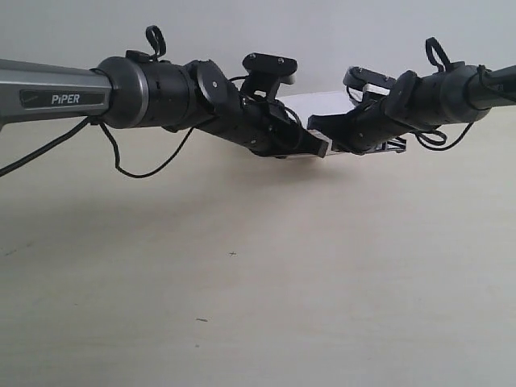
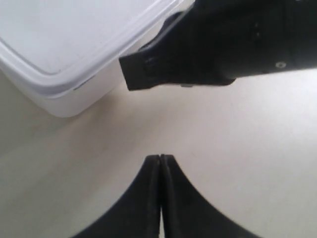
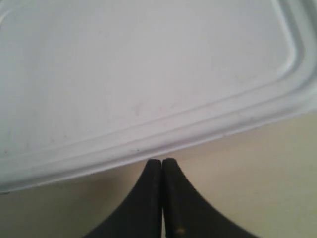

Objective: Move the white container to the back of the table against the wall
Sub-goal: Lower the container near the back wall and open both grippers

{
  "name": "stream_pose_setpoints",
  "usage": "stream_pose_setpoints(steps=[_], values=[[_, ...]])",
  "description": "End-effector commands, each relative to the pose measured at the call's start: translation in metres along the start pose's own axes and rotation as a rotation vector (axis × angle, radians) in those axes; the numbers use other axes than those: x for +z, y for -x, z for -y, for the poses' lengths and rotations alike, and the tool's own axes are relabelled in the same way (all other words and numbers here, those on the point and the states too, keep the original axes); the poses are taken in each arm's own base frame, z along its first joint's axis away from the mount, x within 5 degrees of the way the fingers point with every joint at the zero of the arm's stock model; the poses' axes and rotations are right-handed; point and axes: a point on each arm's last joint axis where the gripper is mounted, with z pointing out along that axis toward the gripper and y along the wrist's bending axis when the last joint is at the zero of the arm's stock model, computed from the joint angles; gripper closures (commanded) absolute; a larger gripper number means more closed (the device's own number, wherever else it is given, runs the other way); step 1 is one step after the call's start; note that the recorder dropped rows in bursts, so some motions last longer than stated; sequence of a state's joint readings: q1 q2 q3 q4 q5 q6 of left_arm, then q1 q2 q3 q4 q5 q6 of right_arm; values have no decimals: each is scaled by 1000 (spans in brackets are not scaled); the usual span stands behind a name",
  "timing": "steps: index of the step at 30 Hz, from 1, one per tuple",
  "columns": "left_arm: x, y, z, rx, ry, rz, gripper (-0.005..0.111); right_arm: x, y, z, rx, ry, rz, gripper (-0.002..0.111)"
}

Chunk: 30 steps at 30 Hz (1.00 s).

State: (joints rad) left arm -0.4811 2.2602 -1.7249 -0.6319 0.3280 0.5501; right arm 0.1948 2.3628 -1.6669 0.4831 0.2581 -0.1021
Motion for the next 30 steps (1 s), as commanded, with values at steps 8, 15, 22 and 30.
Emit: stream_pose_setpoints(steps=[8, 15, 22, 30], values=[[-5, 7, 3, 10, 12, 45, 107, 2, 7, 2, 14, -7, 74, 108], [-5, 8, 3, 13, 15, 48, 107, 4, 9, -8, -4, 9, 90, 108], [-5, 8, 3, 15, 15, 48, 107, 14, 16, -17, -11, 43, 60, 108], [-5, 8, 3, 17, 15, 48, 107, 19, 23, -20, 4, 57, 76, 108]])
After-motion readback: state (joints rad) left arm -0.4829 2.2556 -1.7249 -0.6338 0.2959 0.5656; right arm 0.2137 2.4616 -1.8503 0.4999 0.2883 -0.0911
